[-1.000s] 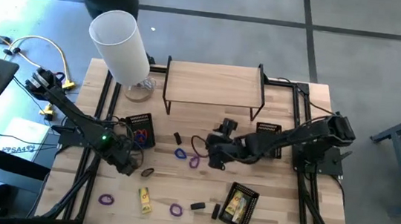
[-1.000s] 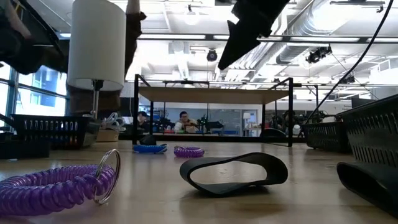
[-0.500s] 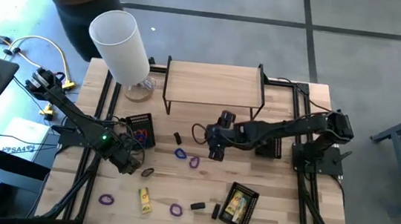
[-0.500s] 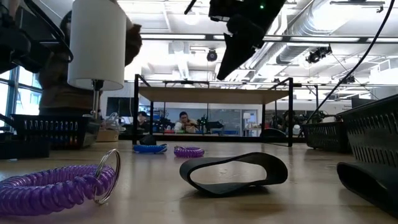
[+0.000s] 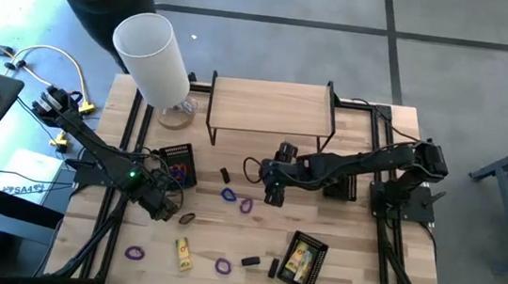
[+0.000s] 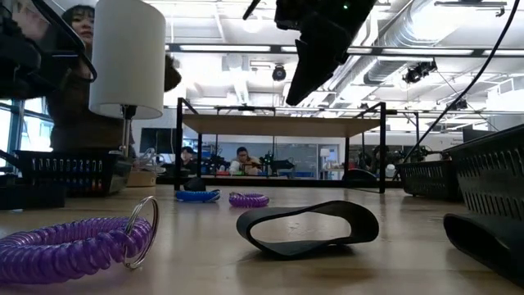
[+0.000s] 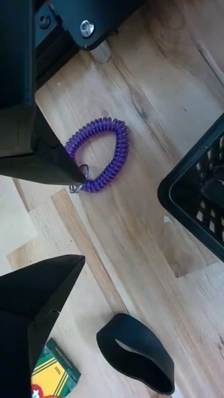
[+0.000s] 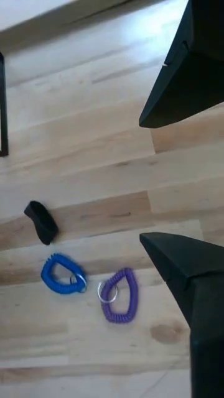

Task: Pick & Place Office Desk Supplies
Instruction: Put the purple spiral keychain into the top left bin

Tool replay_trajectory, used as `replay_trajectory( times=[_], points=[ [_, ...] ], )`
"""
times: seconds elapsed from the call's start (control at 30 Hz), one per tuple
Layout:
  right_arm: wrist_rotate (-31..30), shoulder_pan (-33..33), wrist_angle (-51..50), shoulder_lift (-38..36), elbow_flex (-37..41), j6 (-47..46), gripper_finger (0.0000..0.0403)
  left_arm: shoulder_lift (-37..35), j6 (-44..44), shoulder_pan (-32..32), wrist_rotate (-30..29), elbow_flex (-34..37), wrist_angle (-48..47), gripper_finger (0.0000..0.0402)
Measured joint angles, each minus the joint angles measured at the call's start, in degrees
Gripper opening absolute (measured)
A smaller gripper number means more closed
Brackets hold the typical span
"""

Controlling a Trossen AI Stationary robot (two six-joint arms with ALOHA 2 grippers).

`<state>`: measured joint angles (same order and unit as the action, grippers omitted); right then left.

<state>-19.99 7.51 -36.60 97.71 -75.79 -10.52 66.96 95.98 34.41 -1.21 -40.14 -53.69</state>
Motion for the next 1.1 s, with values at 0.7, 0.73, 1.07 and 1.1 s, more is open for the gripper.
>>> replay_trajectory(
  times=[0.7,0.73,1.07,1.1],
  points=[
    [0.57,7.76,7.77,0.0,0.0,-10.77,0.0278,0.0,0.0,0.0,0.17,0.0,-0.02,0.0187],
    [0.57,8.24,8.45,0.0,0.0,-10.89,0.0278,0.0,0.0,0.0,0.17,0.0,-0.02,0.0187],
    [0.46,10.07,14.01,0.0,0.02,-11.28,0.0278,0.0,0.0,0.0,0.17,0.0,-0.02,0.0187],
    [0.46,10.16,14.13,0.0,0.02,-11.84,0.0278,0.0,0.0,0.0,0.17,0.0,-0.04,0.0187]
  ],
)
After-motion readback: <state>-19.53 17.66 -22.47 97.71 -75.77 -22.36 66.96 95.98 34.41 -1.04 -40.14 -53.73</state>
